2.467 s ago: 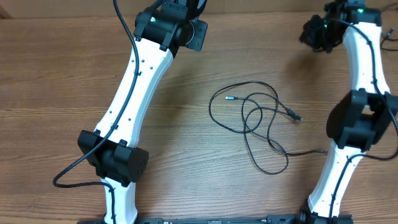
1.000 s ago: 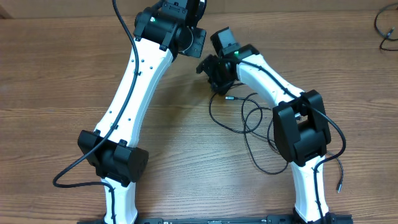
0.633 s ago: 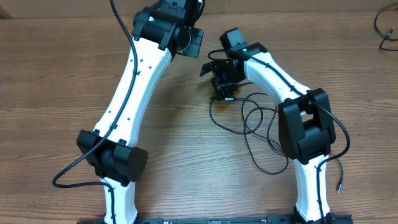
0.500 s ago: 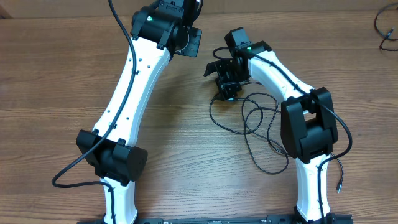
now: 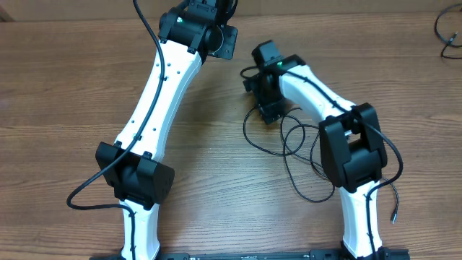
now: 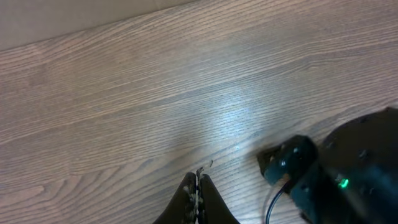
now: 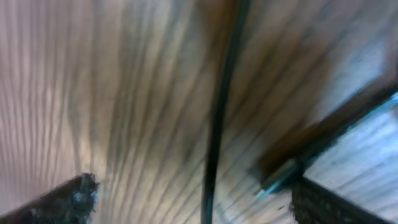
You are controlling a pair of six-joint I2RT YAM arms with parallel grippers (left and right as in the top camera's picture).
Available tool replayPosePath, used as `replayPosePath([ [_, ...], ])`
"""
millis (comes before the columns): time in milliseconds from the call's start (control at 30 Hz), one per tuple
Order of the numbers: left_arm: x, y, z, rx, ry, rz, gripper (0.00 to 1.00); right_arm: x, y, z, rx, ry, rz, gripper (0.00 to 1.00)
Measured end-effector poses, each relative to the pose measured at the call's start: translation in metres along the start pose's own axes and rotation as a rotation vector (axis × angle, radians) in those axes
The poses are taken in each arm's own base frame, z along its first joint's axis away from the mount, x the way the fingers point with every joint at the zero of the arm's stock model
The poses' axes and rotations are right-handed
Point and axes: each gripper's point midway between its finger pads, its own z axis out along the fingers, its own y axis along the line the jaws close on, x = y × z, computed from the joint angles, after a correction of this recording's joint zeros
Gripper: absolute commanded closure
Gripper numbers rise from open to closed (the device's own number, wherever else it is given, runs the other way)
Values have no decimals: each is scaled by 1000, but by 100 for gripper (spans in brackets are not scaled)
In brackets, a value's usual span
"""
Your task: Untangle cables
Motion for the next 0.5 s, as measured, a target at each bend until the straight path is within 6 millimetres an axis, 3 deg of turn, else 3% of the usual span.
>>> replayPosePath([
  [33,0,0,0,0,0,0,96,1,1,1,-5,-14,-15,96],
  [133,0,0,0,0,1,0,96,7,10,7,-48,-42,-101,96],
  [267,2,1,0,-2,9,0,96,17,47,6,-203,-37,-407,96],
  [400,2,2,0,-3,9,-2,96,23,68,-12,-272,-49,-635,96],
  [500,2,5,0,-6,10,-7,96,22,88,-47,-339,-100,-778,96],
])
